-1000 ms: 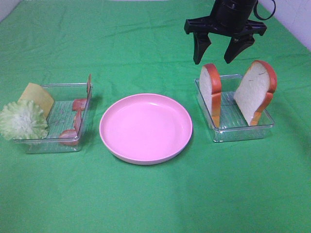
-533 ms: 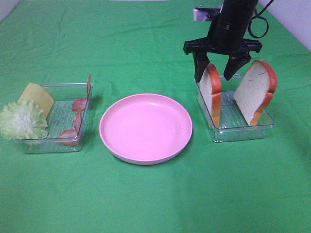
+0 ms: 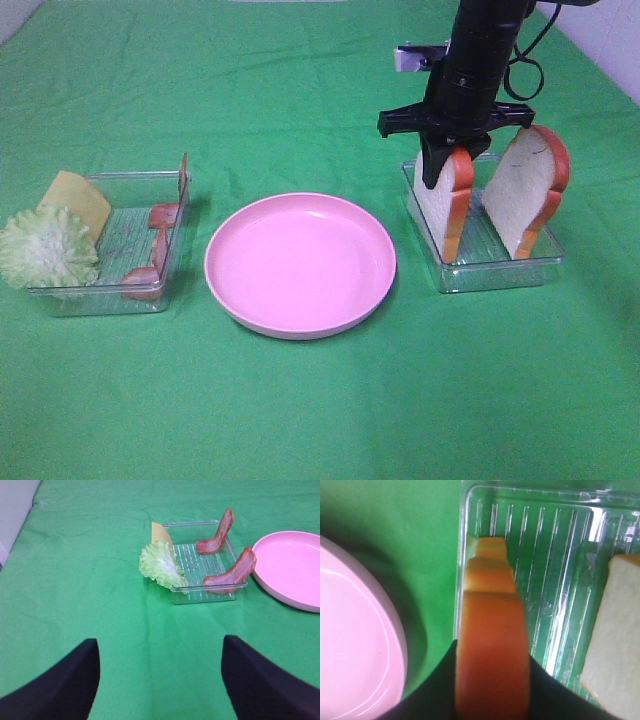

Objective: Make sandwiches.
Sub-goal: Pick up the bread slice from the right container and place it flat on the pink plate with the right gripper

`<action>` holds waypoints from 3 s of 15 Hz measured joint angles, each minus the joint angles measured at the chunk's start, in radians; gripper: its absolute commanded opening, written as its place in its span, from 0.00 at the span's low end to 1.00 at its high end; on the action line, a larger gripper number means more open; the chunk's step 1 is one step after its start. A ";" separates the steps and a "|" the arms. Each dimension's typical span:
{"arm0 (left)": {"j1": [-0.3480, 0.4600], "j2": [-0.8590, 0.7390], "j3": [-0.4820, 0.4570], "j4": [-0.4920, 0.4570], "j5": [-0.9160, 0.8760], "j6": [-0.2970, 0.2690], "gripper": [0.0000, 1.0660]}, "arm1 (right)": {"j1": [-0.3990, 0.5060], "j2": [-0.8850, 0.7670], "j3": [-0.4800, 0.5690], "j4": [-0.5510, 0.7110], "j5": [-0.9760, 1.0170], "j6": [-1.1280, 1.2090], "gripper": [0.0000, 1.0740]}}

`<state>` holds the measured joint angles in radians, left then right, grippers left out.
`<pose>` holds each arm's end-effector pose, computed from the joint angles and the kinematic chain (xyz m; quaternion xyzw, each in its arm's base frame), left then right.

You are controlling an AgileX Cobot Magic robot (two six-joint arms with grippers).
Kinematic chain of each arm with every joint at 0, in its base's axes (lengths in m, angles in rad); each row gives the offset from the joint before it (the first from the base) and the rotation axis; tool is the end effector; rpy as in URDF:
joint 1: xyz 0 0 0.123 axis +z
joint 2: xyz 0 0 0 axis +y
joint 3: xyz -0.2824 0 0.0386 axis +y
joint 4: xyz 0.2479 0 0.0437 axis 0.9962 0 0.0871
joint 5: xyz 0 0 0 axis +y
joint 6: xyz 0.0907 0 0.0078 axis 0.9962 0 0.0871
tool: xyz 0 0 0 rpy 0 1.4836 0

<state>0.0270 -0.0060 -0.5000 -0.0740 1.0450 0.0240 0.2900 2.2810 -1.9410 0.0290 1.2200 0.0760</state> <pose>-0.0051 -0.0060 0.2786 0.0000 0.8469 -0.0234 0.5312 0.4501 0.1369 0.1799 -0.1024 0.9934 0.0225 0.0456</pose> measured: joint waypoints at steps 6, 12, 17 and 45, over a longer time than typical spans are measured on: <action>0.000 0.000 0.000 0.000 0.000 0.000 0.62 | 0.000 -0.128 0.000 0.004 0.000 0.016 0.00; 0.000 0.000 0.000 0.000 0.000 0.000 0.62 | 0.000 -0.407 0.151 0.189 -0.003 -0.043 0.00; 0.000 0.000 0.000 0.000 0.000 0.000 0.62 | 0.000 -0.453 0.563 0.686 -0.237 -0.300 0.00; 0.000 0.000 0.000 0.000 0.000 0.000 0.62 | 0.016 -0.021 0.620 1.378 -0.369 -0.779 0.69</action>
<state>0.0270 -0.0060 -0.5000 -0.0740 1.0450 0.0240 0.3060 2.2600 -1.3210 1.4070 0.8510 -0.7030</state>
